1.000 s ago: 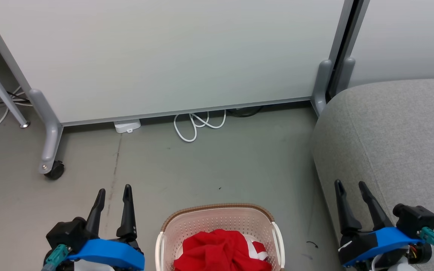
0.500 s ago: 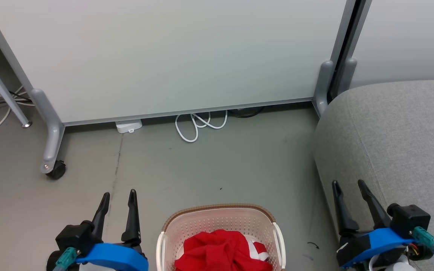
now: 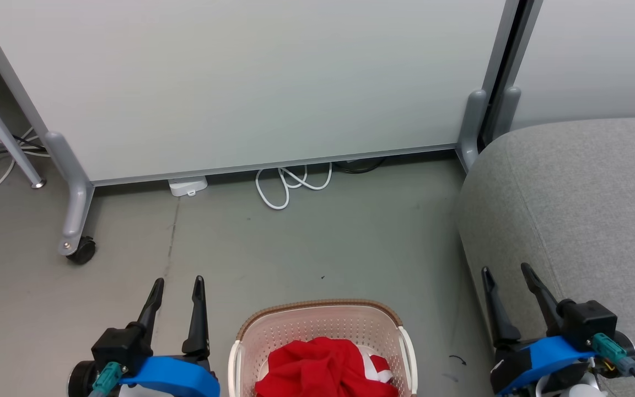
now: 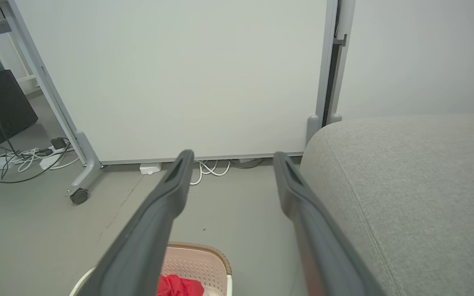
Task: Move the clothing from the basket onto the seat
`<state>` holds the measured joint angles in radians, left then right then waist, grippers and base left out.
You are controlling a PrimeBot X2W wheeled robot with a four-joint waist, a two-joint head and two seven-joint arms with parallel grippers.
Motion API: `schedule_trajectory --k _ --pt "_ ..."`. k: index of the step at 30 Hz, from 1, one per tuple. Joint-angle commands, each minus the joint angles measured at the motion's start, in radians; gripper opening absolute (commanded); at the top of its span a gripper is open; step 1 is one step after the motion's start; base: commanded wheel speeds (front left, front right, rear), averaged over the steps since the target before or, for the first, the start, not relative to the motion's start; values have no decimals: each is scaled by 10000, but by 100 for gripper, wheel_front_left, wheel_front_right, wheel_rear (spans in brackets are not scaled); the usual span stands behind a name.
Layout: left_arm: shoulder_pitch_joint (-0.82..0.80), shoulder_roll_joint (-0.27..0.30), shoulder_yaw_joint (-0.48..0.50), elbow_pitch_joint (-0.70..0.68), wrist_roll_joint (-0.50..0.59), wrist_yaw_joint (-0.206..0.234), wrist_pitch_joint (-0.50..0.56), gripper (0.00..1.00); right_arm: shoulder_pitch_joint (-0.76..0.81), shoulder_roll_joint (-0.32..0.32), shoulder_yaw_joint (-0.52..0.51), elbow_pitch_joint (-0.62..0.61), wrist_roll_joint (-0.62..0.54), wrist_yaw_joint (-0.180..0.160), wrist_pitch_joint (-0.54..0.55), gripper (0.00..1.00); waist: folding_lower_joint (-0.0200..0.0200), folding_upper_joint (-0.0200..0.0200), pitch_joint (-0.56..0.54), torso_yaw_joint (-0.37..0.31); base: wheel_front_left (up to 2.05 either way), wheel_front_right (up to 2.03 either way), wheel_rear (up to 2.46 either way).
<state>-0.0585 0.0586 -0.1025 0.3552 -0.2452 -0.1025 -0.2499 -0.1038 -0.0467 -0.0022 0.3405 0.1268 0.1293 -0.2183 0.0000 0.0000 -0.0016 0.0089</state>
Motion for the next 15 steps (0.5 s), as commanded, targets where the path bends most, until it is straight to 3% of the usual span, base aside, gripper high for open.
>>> schedule_trajectory --k 1,15 --pt "-73 13 -18 13 206 -23 -97 100 -126 -60 -9 14 -247 24 -69 100 0 0 -2 0 0 0 0" --pt "-100 -24 18 56 386 -18 -167 100 -146 -62 42 29 -472 24 -128 100 0 0 20 3 0 0 0"
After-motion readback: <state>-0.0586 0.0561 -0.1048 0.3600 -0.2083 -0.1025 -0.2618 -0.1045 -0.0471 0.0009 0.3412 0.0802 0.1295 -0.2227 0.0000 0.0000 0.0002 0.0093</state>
